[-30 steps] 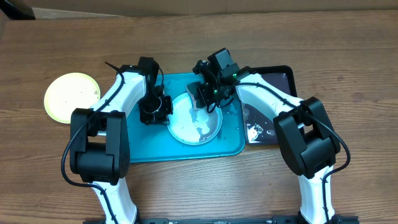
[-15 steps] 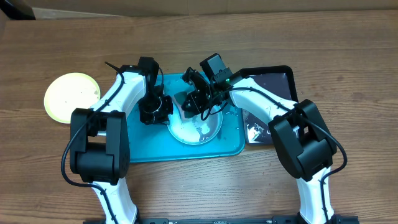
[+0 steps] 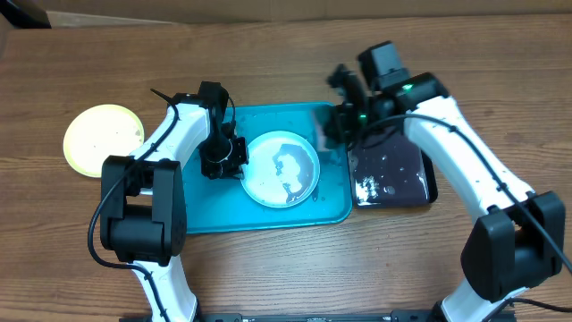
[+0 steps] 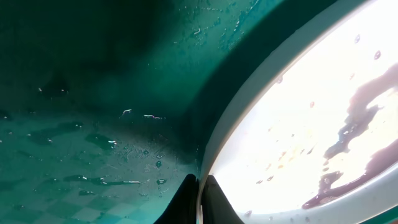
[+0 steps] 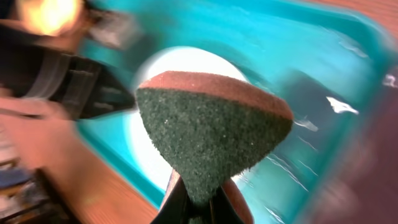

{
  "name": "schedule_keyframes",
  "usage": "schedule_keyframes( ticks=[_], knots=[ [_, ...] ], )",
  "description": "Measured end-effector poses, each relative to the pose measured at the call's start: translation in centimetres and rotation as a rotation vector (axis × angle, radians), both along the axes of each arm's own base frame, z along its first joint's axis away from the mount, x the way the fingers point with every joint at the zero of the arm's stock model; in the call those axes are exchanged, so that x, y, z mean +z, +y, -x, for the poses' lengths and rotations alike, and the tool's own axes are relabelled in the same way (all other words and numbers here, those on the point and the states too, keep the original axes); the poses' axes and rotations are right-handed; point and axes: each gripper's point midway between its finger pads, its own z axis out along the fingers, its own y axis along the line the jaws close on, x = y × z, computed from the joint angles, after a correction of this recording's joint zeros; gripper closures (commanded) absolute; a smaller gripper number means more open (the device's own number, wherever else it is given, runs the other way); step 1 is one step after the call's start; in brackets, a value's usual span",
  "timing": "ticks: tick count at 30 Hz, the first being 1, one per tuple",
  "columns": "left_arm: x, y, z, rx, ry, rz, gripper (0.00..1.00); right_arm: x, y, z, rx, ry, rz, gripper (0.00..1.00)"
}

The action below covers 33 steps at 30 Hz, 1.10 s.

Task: Clean dirty plates on tray and stack at the side
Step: 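Return the sponge to the black tray, release it, raise right gripper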

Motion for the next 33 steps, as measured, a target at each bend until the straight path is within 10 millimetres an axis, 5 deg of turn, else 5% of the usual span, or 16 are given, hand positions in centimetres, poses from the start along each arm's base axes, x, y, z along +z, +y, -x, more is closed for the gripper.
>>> schedule_keyframes(
  ticks=[6, 10, 18, 21, 23, 29, 33],
  knots=[
    [0.0, 0.0, -0.1, 0.0, -0.002, 0.0, 0.89, -3.6, -9.2, -0.6, -0.196, 0.066, 0.26, 0.96],
    [0.0, 0.0, -0.1, 0.0, -0.003, 0.0, 0.89, -6.6, -12.4, -0.1, -0.254, 0.091, 0.341, 0.96],
    [0.0, 0.0, -0.1, 0.0, -0.003, 0.0, 0.89, -10.4, -14.2, 1.4, -0.273, 0.103, 0.43, 0.96],
    [0.0, 0.0, -0.1, 0.0, -0.003, 0.0, 0.89, -10.5, -14.7, 1.2, -0.283, 0.089, 0.455, 0.54],
    [0.0, 0.0, -0.1, 0.0, -0.006, 0.001, 0.89, -10.5, -14.9, 1.1, -0.283, 0.083, 0.467, 0.42],
    [0.0, 0.0, -0.3, 0.0, -0.013, 0.002, 0.81, -10.1, -14.9, 1.6, -0.286, 0.117, 0.466, 0.37],
    [0.0, 0.0, -0.3, -0.001, -0.013, 0.002, 0.79, -7.1, -15.3, -0.4, -0.33, 0.092, 0.438, 0.31]
  ],
)
